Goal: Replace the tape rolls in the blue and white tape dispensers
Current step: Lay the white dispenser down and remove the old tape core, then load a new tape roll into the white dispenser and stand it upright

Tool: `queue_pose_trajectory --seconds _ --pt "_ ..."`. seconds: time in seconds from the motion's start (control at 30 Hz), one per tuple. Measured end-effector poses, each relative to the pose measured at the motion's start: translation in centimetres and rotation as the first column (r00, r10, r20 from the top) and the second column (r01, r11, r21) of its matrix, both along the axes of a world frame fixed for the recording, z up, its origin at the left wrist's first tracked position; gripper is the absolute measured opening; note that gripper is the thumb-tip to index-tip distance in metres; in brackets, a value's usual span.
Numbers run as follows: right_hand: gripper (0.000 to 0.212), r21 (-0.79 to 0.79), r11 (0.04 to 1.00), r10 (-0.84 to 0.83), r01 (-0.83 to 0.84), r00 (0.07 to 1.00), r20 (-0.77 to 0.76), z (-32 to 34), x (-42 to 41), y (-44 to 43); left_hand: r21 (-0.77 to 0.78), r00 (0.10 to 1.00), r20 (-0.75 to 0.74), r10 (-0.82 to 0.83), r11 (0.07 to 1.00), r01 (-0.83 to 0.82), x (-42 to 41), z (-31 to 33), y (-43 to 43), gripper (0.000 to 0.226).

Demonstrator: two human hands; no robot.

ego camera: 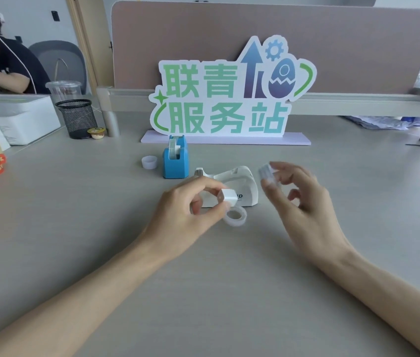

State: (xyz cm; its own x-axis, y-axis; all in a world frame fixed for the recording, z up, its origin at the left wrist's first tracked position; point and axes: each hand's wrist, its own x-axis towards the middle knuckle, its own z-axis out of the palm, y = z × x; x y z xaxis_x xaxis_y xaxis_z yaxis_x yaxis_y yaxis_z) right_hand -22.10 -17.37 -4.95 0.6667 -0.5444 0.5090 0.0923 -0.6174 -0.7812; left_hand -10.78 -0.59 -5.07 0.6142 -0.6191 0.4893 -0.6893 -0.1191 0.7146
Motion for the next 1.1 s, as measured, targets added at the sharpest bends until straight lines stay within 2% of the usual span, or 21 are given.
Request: queue_pose_trajectory --seconds 0.13,0.33,0.6,0.73,0.9,1.03,1.1 --pt "0.016 0.281 0.922 0.252 -0.267 0.964 0.087 0.4 -0.3 2.6 -0.055 0.997 -0.062 -0.045 0.998 0.042 -1.1 0.1 -0.4 0.017" --pt "0.021 0.465 0.816 0.330 -0.344 0.937 0.115 -0.2 0.0 2.2 -0.110 1.000 -0.031 -0.008 0.994 0.004 -1.2 0.1 -0.2 0.021" --pt "0.023 0.510 0.786 0.357 -0.351 0.930 0.090 0.0 -0.2 2.6 -0.157 0.996 0.066 0.051 0.987 -0.040 -0.5 -0.1 -0.3 0.015" --pt "0.022 0.534 0.774 0.348 -0.340 0.933 0.090 0.0 -0.2 2.6 -0.165 0.998 0.048 0.046 0.986 -0.038 -0.6 0.1 -0.2 0.014" --pt "0.030 0.553 0.744 0.389 -0.376 0.916 0.100 0.4 -0.2 3.0 -0.156 0.998 0.011 0.065 0.986 -0.062 -1.0 0.1 -0.1 0.034" --pt "0.022 0.571 0.732 0.388 -0.372 0.916 0.100 0.5 -0.4 3.0 -0.114 0.998 -0.031 0.046 0.992 -0.049 -0.9 -0.1 -0.3 0.053" --pt "0.019 0.566 0.742 0.375 -0.359 0.922 0.093 0.6 -0.4 3.0 -0.075 0.994 -0.111 -0.006 0.997 -0.003 -0.7 -0.1 -0.4 0.053"
